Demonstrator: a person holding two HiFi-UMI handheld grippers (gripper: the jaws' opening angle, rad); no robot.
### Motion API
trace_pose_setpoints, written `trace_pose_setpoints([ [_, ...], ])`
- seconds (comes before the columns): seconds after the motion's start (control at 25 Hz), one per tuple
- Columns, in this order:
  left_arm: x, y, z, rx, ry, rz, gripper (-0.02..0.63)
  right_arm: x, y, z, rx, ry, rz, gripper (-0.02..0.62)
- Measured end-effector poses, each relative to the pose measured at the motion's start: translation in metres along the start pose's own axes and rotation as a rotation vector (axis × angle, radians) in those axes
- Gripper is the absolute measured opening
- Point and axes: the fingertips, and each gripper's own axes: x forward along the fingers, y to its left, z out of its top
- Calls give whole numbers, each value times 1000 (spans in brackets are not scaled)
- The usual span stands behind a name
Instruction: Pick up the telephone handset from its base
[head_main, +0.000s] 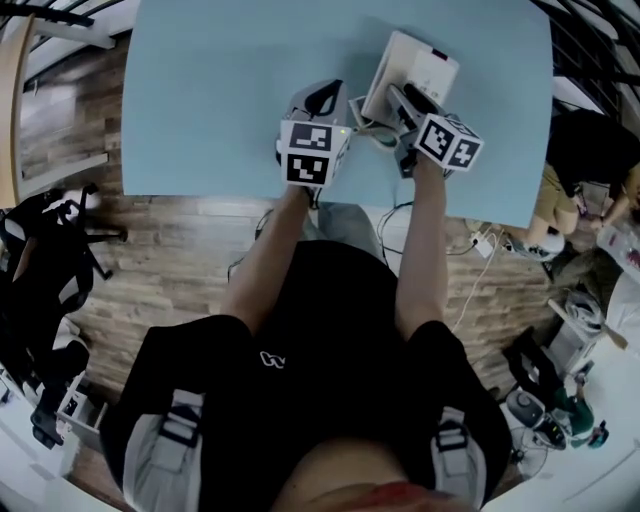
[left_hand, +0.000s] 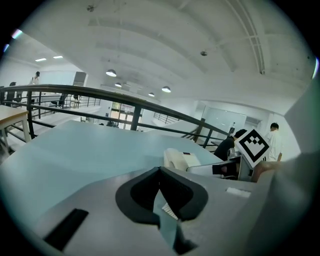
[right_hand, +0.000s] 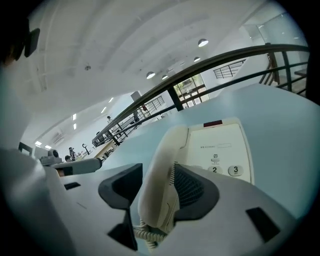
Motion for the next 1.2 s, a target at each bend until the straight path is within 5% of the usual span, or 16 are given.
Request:
trace_pose_setpoints([
  [0.52, -2, 18, 7, -21, -18, 35, 0, 22, 3, 0, 183, -3, 74, 130],
  [0.8, -1, 9, 28, 0, -57, 16, 0, 11, 23, 16, 139, -61, 25, 91],
  [1.2, -14, -44, 94, 96, -194, -55, -2, -92, 55, 108, -106, -337, -21, 89],
])
